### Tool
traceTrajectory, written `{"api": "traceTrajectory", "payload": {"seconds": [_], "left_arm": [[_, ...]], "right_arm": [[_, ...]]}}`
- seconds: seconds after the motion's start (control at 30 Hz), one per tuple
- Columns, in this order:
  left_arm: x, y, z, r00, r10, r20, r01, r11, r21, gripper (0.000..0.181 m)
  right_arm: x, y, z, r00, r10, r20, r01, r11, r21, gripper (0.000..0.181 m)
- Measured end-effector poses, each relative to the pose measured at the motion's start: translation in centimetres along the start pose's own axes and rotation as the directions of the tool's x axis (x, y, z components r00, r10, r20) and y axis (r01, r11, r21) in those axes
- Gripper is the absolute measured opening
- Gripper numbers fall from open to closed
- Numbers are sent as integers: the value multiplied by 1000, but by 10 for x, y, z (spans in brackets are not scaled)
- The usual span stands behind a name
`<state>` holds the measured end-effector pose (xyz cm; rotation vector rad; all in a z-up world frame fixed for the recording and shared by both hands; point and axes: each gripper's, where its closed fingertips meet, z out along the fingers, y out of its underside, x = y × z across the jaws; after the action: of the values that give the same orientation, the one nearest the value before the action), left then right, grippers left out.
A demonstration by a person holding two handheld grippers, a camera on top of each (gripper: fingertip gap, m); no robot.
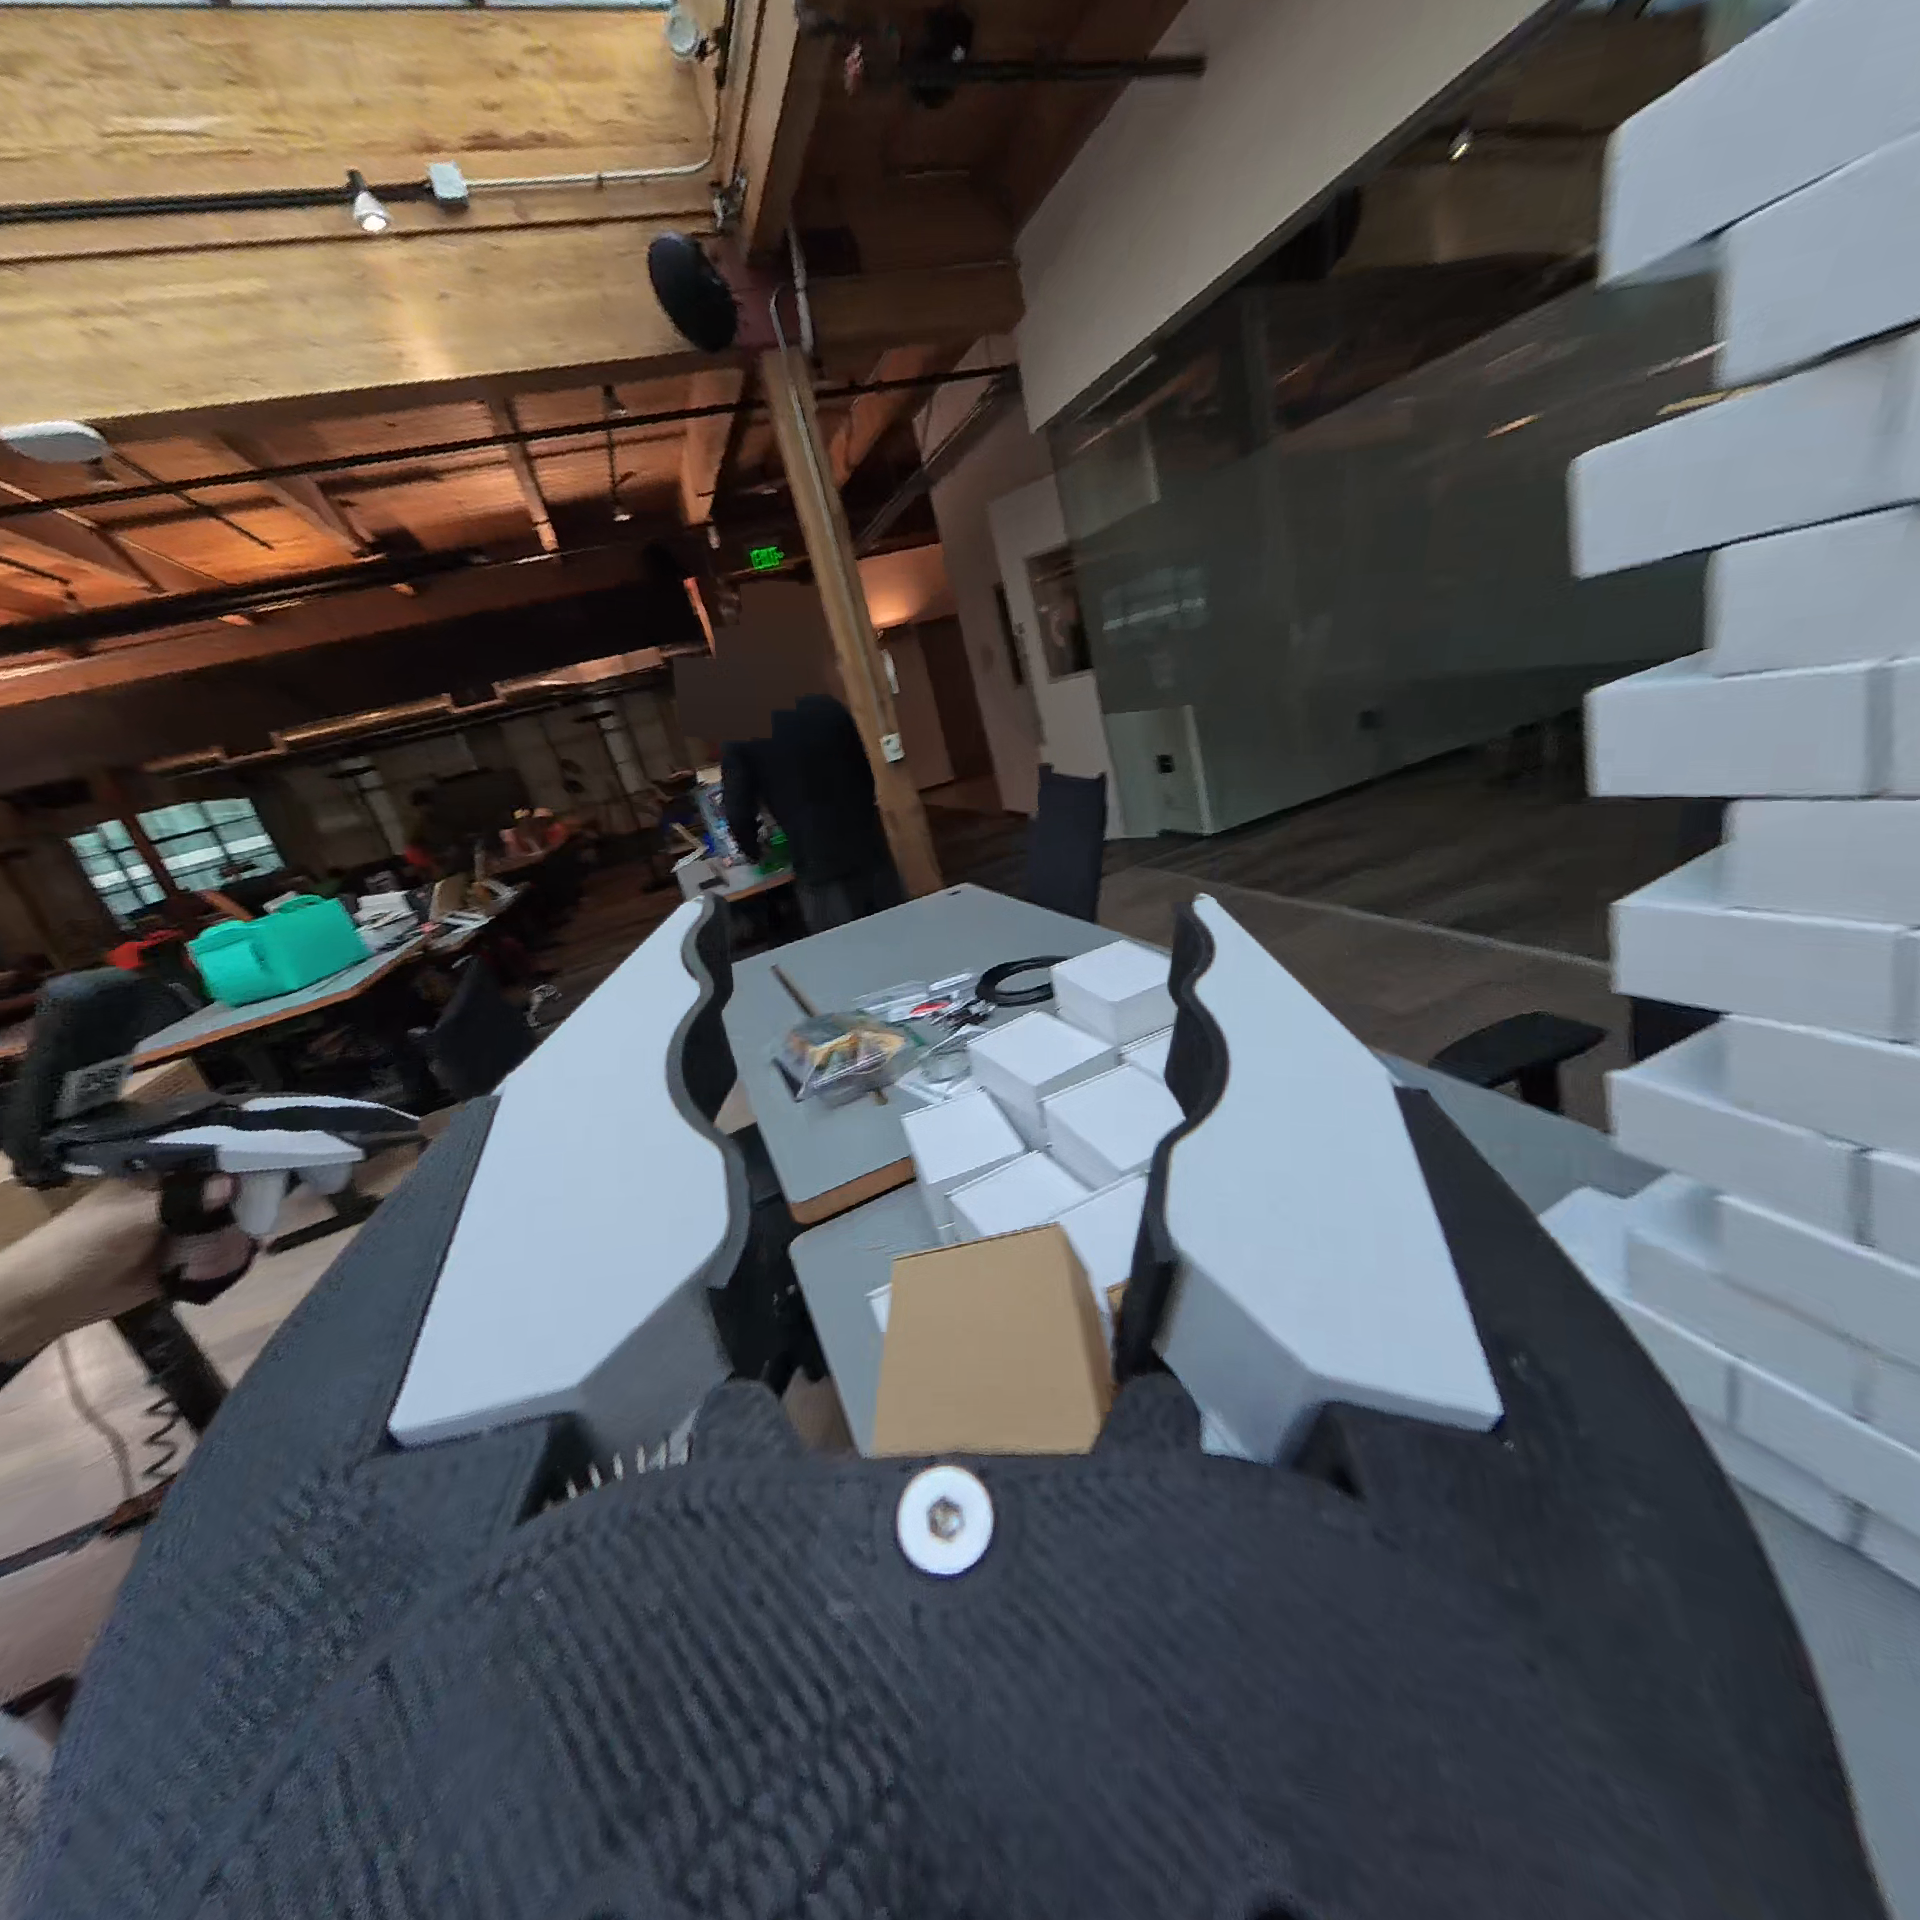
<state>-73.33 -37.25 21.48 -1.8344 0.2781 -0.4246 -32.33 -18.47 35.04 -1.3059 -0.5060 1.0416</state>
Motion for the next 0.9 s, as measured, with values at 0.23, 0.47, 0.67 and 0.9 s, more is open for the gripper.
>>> {"api": "traceTrajectory", "payload": {"seconds": [0.23,0.47,0.67,0.9], "left_arm": [[-74,55,58,977,156,-146,-174,978,-119,68],[-187,46,152,986,116,-116,-140,963,-231,71],[-303,54,198,988,-152,20,152,958,-245,76],[-388,74,253,949,-292,-115,245,918,-313,81]], "right_arm": [[-61,32,69,994,-69,85,78,991,-111,82],[-68,83,105,985,-129,117,152,965,-215,81],[-97,190,189,994,37,99,3,927,-374,80],[-122,352,360,951,261,-167,-309,843,-440,95]]}}
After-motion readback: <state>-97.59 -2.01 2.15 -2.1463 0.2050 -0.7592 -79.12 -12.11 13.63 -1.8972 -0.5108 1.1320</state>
